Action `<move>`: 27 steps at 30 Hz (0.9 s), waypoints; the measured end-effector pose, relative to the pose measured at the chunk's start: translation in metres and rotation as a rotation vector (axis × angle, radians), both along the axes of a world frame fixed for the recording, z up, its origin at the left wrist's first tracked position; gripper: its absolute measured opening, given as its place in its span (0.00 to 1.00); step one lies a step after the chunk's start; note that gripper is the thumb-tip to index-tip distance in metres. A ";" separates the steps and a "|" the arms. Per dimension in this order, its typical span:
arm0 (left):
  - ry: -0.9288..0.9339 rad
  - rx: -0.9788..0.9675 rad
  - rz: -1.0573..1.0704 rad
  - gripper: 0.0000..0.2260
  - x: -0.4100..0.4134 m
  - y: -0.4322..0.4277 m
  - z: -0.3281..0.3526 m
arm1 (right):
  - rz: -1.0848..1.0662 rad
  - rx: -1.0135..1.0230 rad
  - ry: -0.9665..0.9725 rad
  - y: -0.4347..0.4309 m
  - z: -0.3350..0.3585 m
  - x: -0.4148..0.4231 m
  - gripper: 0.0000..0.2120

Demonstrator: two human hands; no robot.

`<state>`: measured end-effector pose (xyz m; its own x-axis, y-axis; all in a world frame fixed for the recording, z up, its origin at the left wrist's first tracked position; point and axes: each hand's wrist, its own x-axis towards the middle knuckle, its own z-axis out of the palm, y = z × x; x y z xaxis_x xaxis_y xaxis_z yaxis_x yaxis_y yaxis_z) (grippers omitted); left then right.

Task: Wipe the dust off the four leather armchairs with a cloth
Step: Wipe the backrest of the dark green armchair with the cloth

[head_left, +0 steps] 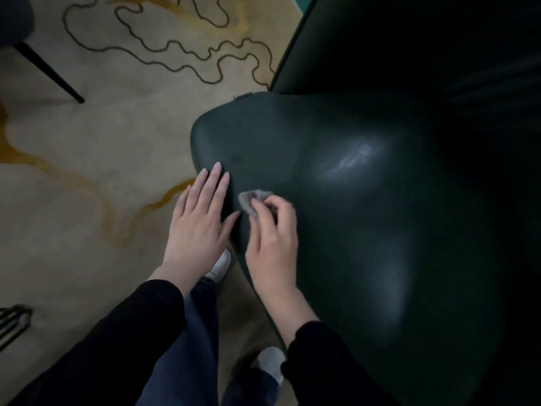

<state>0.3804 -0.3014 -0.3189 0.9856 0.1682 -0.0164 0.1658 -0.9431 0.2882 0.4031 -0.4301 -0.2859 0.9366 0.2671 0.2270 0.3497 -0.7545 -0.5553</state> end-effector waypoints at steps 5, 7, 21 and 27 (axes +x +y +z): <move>0.039 -0.033 0.097 0.30 0.003 0.014 -0.003 | 0.010 0.106 -0.062 -0.017 0.024 0.055 0.10; 0.039 -0.040 0.103 0.30 0.009 0.016 -0.003 | -0.076 0.019 -0.095 -0.035 0.029 0.112 0.10; 0.015 -0.061 0.070 0.31 0.010 0.033 -0.011 | 0.180 -0.160 -0.069 0.031 0.006 0.132 0.09; 0.009 -0.004 0.091 0.30 0.002 0.049 -0.009 | 0.554 -0.217 -0.040 0.010 0.005 0.065 0.09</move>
<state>0.3820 -0.2522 -0.3275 0.9661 0.2570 -0.0263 0.2534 -0.9230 0.2896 0.4685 -0.4198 -0.2813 0.6364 0.7577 0.1446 0.7410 -0.5486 -0.3872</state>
